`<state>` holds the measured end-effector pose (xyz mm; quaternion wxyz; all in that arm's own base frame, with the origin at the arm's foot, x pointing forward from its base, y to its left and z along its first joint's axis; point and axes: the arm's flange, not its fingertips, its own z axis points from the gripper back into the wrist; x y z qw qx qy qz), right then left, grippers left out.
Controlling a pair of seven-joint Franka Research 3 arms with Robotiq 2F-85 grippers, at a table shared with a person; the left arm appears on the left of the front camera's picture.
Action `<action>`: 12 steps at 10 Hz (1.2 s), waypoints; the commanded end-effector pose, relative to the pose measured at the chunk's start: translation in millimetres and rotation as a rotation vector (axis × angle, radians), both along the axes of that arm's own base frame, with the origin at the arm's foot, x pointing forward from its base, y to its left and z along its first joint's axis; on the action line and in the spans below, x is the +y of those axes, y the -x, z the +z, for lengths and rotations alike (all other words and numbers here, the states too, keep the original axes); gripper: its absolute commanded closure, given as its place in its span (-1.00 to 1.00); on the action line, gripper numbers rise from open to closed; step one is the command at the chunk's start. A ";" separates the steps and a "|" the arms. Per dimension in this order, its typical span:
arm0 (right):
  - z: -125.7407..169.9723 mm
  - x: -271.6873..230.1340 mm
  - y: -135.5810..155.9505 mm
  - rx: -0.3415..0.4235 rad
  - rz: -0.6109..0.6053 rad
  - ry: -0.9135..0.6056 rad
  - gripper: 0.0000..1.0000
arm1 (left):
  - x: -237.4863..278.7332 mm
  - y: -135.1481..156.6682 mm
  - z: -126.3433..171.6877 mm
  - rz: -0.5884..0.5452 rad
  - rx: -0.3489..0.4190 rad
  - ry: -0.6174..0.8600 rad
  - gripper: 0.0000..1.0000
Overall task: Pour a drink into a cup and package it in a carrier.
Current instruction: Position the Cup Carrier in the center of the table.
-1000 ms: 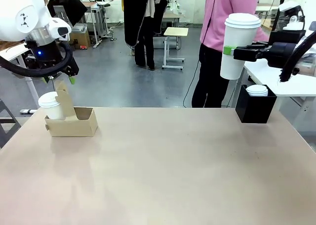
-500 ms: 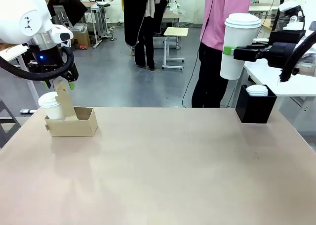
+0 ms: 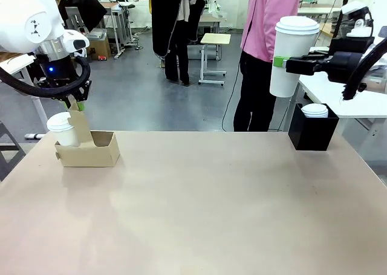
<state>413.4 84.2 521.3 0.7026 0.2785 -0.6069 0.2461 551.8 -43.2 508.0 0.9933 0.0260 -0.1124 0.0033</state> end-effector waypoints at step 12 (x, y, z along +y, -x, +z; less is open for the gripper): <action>1.3 0.8 -0.2 -0.002 0.006 -0.011 -0.60 | -0.2 -4.5 9.5 0.045 0.032 0.005 1.00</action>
